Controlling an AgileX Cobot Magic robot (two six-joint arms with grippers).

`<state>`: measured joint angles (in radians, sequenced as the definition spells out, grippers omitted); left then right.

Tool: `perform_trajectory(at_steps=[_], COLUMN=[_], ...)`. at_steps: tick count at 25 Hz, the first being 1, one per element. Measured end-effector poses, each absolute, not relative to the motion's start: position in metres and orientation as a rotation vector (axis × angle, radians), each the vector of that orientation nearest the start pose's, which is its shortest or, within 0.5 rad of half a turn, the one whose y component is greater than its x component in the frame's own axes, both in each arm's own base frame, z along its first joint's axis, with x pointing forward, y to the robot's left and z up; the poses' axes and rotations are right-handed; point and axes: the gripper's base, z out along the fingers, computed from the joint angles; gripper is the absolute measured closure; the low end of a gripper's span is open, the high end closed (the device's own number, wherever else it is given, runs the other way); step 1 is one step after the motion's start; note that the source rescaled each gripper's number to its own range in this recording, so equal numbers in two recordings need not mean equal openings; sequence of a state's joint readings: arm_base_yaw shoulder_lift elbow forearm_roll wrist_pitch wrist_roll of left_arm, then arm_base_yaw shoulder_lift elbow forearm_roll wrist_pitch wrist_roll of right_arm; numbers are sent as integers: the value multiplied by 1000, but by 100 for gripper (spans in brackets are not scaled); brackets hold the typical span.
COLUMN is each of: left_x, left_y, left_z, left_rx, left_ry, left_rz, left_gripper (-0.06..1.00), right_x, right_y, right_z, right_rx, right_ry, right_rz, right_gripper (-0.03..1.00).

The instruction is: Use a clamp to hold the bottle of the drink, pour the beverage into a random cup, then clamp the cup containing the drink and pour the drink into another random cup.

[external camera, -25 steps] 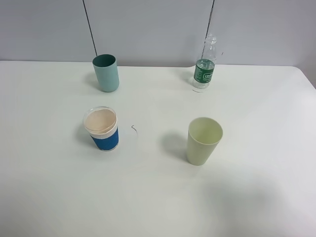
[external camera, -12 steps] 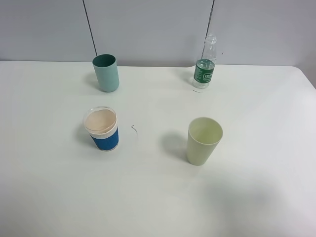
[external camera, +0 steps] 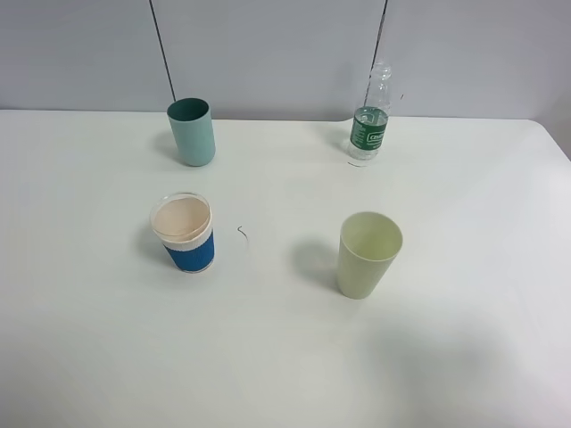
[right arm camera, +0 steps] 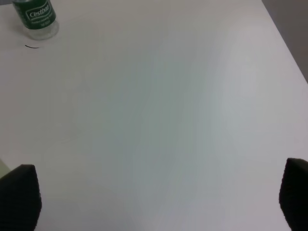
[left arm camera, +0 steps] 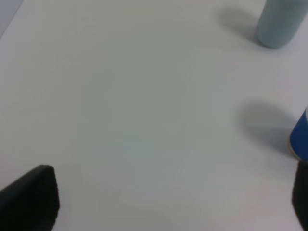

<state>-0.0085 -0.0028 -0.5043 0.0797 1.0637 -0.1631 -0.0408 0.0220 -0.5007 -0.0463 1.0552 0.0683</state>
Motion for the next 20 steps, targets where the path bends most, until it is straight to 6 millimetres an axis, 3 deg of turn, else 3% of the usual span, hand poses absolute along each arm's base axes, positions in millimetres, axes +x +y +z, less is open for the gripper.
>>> perform_trajectory(at_steps=[20], left_x=[-6], left_y=[6], left_z=[278], left_rx=[-162], left_ry=[2031], left_rz=[-12], left_gripper=[0], right_x=[-2], right_y=[-4], right_z=[278], right_rx=[114], right_ry=[2056], right_rz=[-39], right_gripper=[-3])
